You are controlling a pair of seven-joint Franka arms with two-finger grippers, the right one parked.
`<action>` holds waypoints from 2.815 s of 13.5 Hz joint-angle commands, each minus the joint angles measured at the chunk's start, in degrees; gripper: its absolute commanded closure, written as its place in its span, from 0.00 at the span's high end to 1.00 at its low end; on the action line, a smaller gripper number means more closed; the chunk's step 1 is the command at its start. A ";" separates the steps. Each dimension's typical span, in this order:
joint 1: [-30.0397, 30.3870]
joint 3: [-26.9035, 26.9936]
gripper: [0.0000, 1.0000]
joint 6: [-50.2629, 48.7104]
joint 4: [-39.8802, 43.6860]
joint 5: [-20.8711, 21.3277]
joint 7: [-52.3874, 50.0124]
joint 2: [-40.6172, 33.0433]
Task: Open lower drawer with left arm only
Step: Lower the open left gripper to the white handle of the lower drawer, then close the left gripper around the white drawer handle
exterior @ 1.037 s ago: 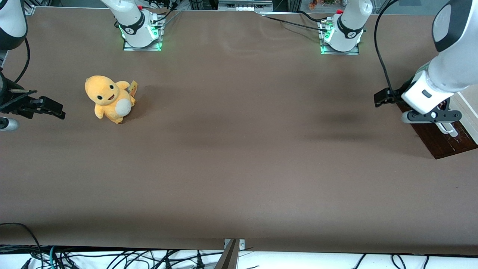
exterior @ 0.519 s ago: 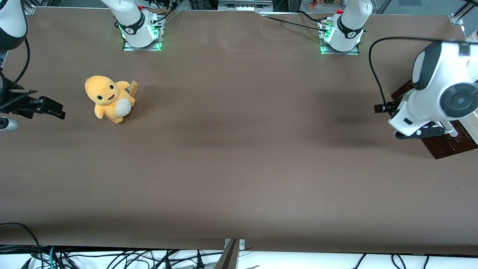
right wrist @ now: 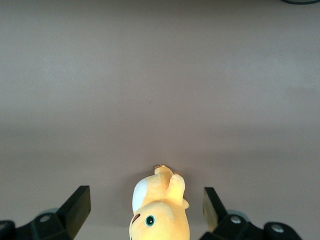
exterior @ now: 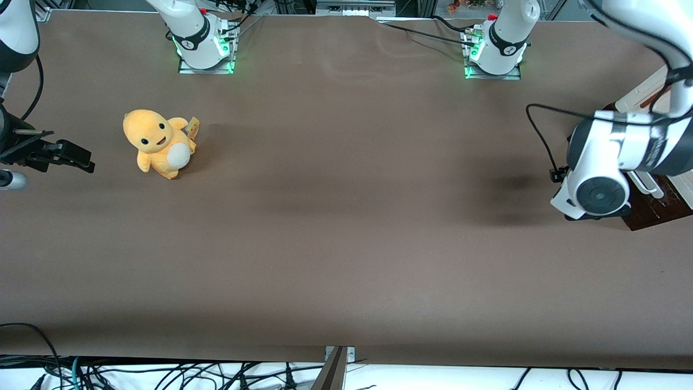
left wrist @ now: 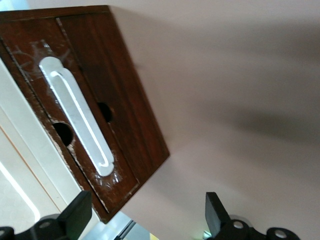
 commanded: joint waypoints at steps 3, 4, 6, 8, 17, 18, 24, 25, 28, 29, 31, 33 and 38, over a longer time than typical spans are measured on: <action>-0.56 -0.12 1.00 -3.74 1.11 12.89 -6.33 6.42; -0.65 -0.12 1.00 -5.14 1.11 15.96 -7.39 7.91; -0.65 -0.12 1.00 -6.99 1.11 21.86 -8.97 11.42; -0.38 -0.03 1.00 -7.79 0.67 26.17 -10.99 14.07; 1.19 2.87 1.00 -7.88 0.49 38.31 -14.16 21.02; 1.63 2.87 0.99 -7.79 0.49 39.10 -14.34 21.11; 2.69 2.87 0.40 -7.61 1.02 39.99 -15.65 21.72; 2.69 2.87 0.32 -7.61 1.02 39.99 -15.83 21.72; 2.69 2.87 0.21 -7.44 1.11 39.99 -16.36 21.72; 2.69 2.87 0.17 -7.44 1.11 39.99 -17.23 21.81; 2.61 2.87 0.12 -7.44 1.28 39.99 -17.51 22.16; 2.08 2.87 0.12 -7.44 1.46 39.90 -17.51 22.25; 1.64 2.35 0.12 -7.44 1.64 39.72 -16.98 22.34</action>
